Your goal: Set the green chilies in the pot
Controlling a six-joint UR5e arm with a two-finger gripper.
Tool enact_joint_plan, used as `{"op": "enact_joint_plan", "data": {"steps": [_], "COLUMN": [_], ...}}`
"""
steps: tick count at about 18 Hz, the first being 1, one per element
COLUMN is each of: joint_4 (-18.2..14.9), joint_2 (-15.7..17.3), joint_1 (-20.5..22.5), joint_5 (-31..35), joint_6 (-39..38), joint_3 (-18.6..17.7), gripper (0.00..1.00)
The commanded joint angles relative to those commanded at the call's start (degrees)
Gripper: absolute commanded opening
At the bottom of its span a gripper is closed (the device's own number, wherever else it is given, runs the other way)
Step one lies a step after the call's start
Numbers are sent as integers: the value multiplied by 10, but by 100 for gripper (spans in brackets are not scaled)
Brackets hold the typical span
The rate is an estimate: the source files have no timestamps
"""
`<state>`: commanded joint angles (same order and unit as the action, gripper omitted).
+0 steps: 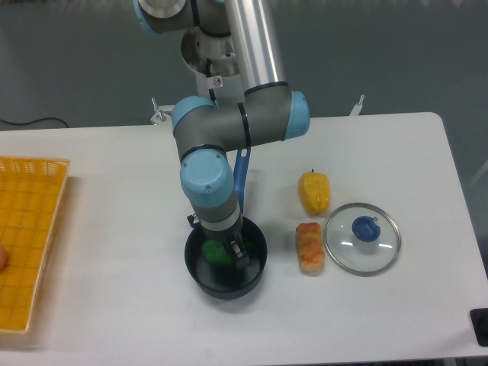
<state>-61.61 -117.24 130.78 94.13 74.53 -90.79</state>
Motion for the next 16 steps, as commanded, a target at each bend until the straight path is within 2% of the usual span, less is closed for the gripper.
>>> {"op": "enact_joint_plan", "data": {"steps": [2,13,16], "joint_4": [0,4,15], "joint_2": [0,8,9], "joint_1": [1,3,4], "joint_5": [0,-3,-4], "joint_6": [4,-4,-4], "joint_3": [6,17,17], "gripper": [100,100,100]}}
